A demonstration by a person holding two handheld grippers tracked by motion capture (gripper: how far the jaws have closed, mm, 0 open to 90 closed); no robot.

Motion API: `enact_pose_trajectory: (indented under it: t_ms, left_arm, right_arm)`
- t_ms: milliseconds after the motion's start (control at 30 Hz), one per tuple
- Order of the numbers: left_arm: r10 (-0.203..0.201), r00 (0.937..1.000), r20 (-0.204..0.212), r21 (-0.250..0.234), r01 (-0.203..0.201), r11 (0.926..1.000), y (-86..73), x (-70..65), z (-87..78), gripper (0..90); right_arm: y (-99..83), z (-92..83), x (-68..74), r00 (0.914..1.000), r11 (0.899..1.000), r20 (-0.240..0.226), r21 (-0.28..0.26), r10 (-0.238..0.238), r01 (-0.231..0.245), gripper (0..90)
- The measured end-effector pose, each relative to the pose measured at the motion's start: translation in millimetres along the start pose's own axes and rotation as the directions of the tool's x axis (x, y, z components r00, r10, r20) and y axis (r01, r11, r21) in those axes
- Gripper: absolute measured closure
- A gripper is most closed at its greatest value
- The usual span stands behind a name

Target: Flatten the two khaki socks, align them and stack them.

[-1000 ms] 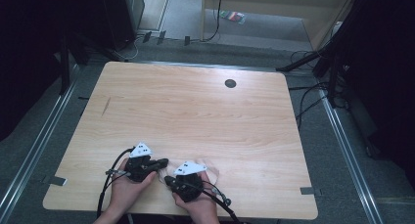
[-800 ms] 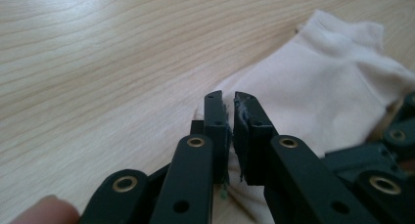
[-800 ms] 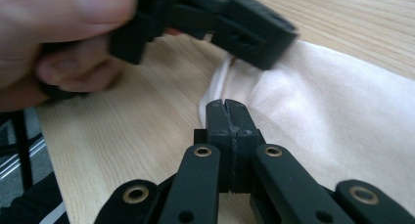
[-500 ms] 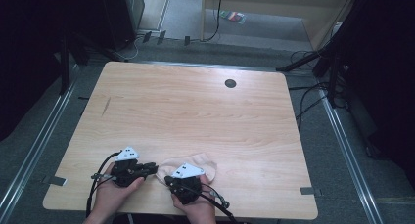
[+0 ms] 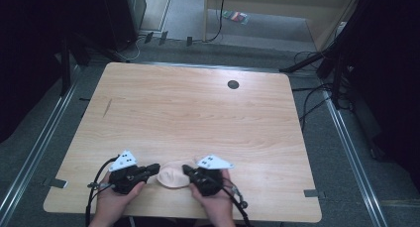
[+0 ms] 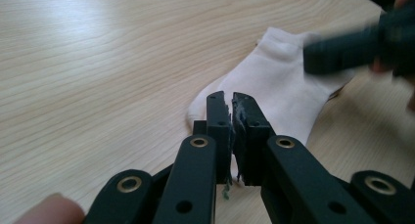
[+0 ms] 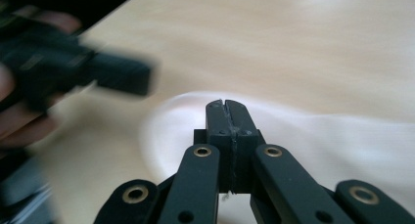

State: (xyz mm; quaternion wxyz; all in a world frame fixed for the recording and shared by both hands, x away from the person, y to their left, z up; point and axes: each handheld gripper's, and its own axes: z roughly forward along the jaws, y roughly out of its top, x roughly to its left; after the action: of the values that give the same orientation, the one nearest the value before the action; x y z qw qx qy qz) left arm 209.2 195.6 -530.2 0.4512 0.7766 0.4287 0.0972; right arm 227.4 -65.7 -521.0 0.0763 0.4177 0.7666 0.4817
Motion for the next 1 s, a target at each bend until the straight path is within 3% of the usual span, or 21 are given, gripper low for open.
enact_pose_trajectory:
  t_ms: [33, 100, 167, 233, 333, 400, 500, 600, 633, 667, 700, 767, 800, 833, 867, 900, 933, 967, 1000]
  left_arm:
    - [0.017, 0.9993, -0.034, 0.032, -0.016, 0.9994, -2.1, -2.9, 8.2, 84.9]
    - [0.018, 0.9985, -0.053, 0.073, -0.014, 0.9972, -5.5, -1.4, 15.5, 81.7]
    - [0.024, 0.9979, -0.060, 0.089, -0.019, 0.9959, -7.4, -0.2, 18.4, 78.9]
    - [0.015, 0.9979, -0.064, 0.078, -0.010, 0.9969, -8.1, 1.0, 20.4, 79.0]
    - [0.052, 0.9944, -0.092, 0.081, -0.045, 0.9957, -6.4, 0.6, 23.2, 79.3]
    - [0.061, 0.9923, -0.108, 0.077, -0.053, 0.9956, -5.4, 2.1, 25.6, 77.2]
    - [0.045, 0.9931, -0.108, 0.059, -0.039, 0.9975, -3.3, 9.8, 28.9, 75.3]
    - [0.058, 0.9929, -0.103, 0.050, -0.053, 0.9973, -3.6, 10.9, 29.0, 70.6]
    - [0.054, 0.9968, -0.060, 0.023, -0.053, 0.9984, -5.0, 13.1, 26.4, 68.0]
    - [0.054, 0.9968, -0.060, 0.023, -0.053, 0.9984, -5.0, 13.1, 26.4, 66.3]
    - [0.040, 0.9988, -0.029, -0.012, -0.041, 0.9991, -6.0, 14.7, 23.9, 66.3]
    - [0.013, 0.9999, 0.007, -0.078, -0.012, 0.9969, -7.1, 18.3, 17.7, 59.8]
    - [0.013, 0.9998, 0.015, -0.098, -0.012, 0.9951, -7.4, 19.6, 16.0, 49.7]
    - [0.017, 0.9997, 0.016, -0.127, -0.015, 0.9919, -8.0, 21.2, 13.7, 49.7]
    - [0.018, 0.9998, 0.012, -0.137, -0.016, 0.9905, -8.3, 22.3, 11.7, 41.0]
    - [0.019, 0.9998, 0.002, -0.145, -0.018, 0.9893, -8.6, 22.9, 10.1, 36.0]
    - [0.017, 0.9998, -0.004, -0.152, -0.018, 0.9882, -8.5, 23.9, 7.9, 36.0]
    - [0.003, 0.9999, -0.017, -0.165, -0.006, 0.9863, -8.1, 26.0, 3.3, 25.6]
    - [0.003, 0.9999, -0.017, -0.165, -0.006, 0.9863, -8.1, 26.0, 3.3, 21.2]
  right_arm:
    - [2.8, -10.4, -23.2, 0.9974, 1.000, 0.068, 0.011, 0.022, -0.023, 90.0]
    - [0.5, -16.1, -42.1, 0.9940, 0.998, 0.095, 0.035, 0.053, -0.056, 90.0]
    - [-2.4, -17.8, -49.9, 0.9906, 0.996, 0.120, 0.047, 0.065, -0.071, 90.0]
    - [-10.2, -16.7, -61.0, 0.9891, 0.992, 0.131, 0.103, 0.066, -0.080, 90.0]
    - [-16.2, -15.8, -61.9, 0.9917, 0.991, 0.118, 0.116, 0.052, -0.065, 90.0]
    - [-16.2, -17.6, -60.1, 0.9905, 0.991, 0.135, 0.130, 0.025, -0.043, 90.0]
    - [-18.1, -18.7, -59.0, 0.9894, 0.990, 0.142, 0.130, 0.028, -0.047, 90.0]
    - [-18.2, -19.5, -59.1, 0.9896, 0.991, 0.141, 0.122, 0.027, -0.044, 90.0]
    - [-18.8, -22.4, -59.6, 0.9912, 0.996, 0.127, 0.078, 0.038, -0.048, 89.7]
    - [-18.8, -23.9, -60.1, 0.9914, 0.997, 0.123, 0.059, 0.044, -0.052, 87.3]
    - [-18.8, -23.9, -60.1, 0.9914, 0.997, 0.123, 0.059, 0.044, -0.052, 87.3]
    - [-17.9, -28.6, -63.0, 0.9922, 0.998, 0.108, 0.007, 0.062, -0.063, 80.9]
    - [-17.0, -32.3, -65.4, 0.9928, 0.998, 0.098, -0.020, 0.068, -0.067, 75.8]
    - [-17.0, -32.3, -65.4, 0.9928, 0.998, 0.098, -0.020, 0.068, -0.067, 75.8]
    - [-15.5, -34.8, -67.1, 0.9951, 0.998, 0.086, -0.051, 0.050, -0.046, 61.5]
    - [-14.9, -35.2, -67.4, 0.9953, 0.998, 0.089, -0.054, 0.040, -0.035, 54.6]
    - [-14.9, -35.2, -67.4, 0.9953, 0.998, 0.089, -0.054, 0.040, -0.035, 54.6]
    - [-12.9, -36.3, -67.3, 0.9956, 0.998, 0.093, -0.066, 0.006, 0.000, 40.5]
    - [-12.9, -36.3, -67.3, 0.9956, 0.998, 0.093, -0.066, 0.006, 0.000, 40.5]
